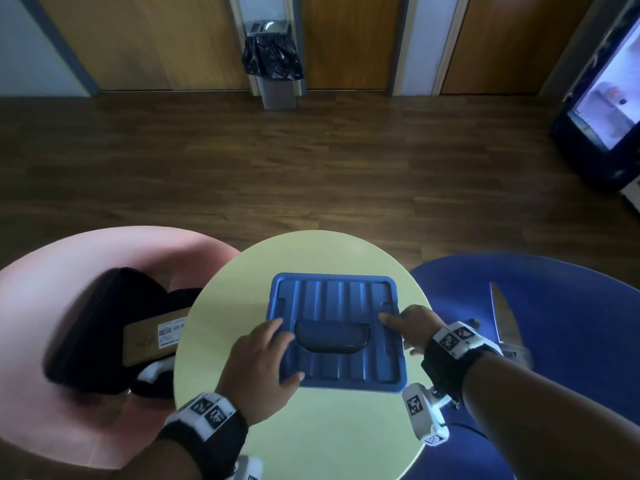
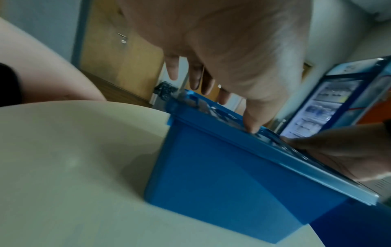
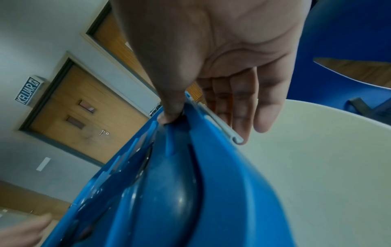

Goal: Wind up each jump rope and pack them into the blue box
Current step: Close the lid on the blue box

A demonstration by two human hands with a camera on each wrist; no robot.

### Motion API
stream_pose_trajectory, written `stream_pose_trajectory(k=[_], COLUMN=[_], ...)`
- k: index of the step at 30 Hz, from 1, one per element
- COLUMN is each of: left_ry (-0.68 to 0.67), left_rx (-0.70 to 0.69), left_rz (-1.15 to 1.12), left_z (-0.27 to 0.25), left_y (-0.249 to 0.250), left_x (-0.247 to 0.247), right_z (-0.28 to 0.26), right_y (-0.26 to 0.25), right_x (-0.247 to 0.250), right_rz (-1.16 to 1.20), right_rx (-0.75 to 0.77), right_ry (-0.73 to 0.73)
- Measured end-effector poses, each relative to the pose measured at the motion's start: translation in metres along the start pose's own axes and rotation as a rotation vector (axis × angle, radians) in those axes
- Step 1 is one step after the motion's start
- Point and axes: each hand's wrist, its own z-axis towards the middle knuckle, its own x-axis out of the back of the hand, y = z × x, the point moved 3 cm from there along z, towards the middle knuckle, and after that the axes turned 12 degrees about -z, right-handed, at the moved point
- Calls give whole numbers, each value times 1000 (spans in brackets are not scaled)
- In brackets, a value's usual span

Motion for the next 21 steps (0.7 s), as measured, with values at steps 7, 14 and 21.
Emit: stream_pose_trajectory(k=[7, 14, 21], left_ry=[-310, -254, -241], left_rx=[-33, -15, -14], left_rz=[47, 50, 33], left_z=[47, 46, 44], left_y=[39, 35, 35], left_x=[-33, -43, -41], right_z=[-12, -38, -36], right_y=[9, 26, 27], right_x=[-7, -16, -27], right_rz=[356, 1025, 939], right_rx=[-91, -118, -110], right_ry=[44, -84, 18])
